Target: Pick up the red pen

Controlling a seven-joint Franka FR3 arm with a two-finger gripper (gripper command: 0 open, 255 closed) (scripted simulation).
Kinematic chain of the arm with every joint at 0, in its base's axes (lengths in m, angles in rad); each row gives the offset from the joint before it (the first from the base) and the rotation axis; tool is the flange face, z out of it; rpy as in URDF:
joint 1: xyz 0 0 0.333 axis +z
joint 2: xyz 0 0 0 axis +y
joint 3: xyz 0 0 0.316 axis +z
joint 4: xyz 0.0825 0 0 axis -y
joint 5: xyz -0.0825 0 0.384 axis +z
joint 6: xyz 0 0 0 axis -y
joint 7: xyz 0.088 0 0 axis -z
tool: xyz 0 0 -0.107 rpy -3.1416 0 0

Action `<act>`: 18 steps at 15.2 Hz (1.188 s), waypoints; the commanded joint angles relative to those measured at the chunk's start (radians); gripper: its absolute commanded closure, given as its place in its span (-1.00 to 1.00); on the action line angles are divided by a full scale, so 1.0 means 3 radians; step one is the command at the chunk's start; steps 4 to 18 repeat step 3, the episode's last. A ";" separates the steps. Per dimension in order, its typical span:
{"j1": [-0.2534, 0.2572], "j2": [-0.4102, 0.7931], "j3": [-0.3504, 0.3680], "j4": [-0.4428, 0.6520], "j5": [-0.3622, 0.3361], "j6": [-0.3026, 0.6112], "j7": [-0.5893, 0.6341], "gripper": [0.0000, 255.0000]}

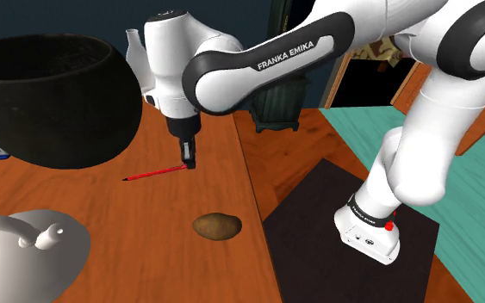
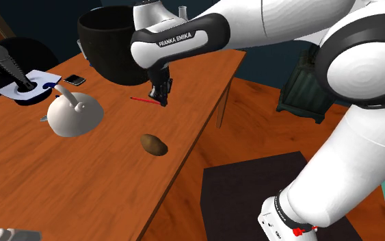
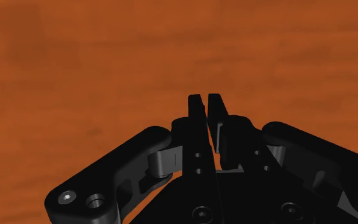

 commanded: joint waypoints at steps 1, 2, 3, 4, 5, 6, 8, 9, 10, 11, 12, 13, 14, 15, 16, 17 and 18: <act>-0.0002 -0.0018 0.0000 0.0073 0.0007 -0.0091 -0.0007 1.00; -0.0002 -0.0020 0.0000 0.0078 0.0008 -0.0098 -0.0007 1.00; -0.0002 -0.0019 0.0000 0.0078 0.0008 -0.0098 -0.0007 1.00; -0.0002 -0.0019 0.0000 0.0078 0.0008 -0.0098 -0.0007 1.00; -0.0002 -0.0019 0.0000 0.0078 0.0008 -0.0098 -0.0007 1.00; -0.0002 -0.0019 0.0000 0.0078 0.0008 -0.0098 -0.0007 1.00; -0.0002 -0.0019 0.0000 0.0078 0.0008 -0.0098 -0.0007 1.00; -0.0002 -0.0019 0.0000 0.0078 0.0008 -0.0098 -0.0007 1.00; -0.0002 -0.0019 0.0000 0.0078 0.0008 -0.0098 -0.0007 1.00; -0.0002 -0.0019 0.0000 0.0078 0.0008 -0.0098 -0.0007 1.00; -0.0002 -0.0019 0.0000 0.0078 0.0008 -0.0098 -0.0007 1.00; -0.0002 -0.0019 0.0000 0.0078 0.0008 -0.0098 -0.0007 1.00; -0.0002 -0.0019 0.0000 0.0078 0.0008 -0.0098 -0.0007 1.00; -0.0002 -0.0019 0.0000 0.0078 0.0008 -0.0098 -0.0007 1.00; -0.0002 -0.0019 0.0000 0.0078 0.0008 -0.0098 -0.0007 1.00; -0.0002 -0.0019 0.0000 0.0078 0.0008 -0.0098 -0.0007 1.00; -0.0002 -0.0019 0.0000 0.0078 0.0008 -0.0098 -0.0007 1.00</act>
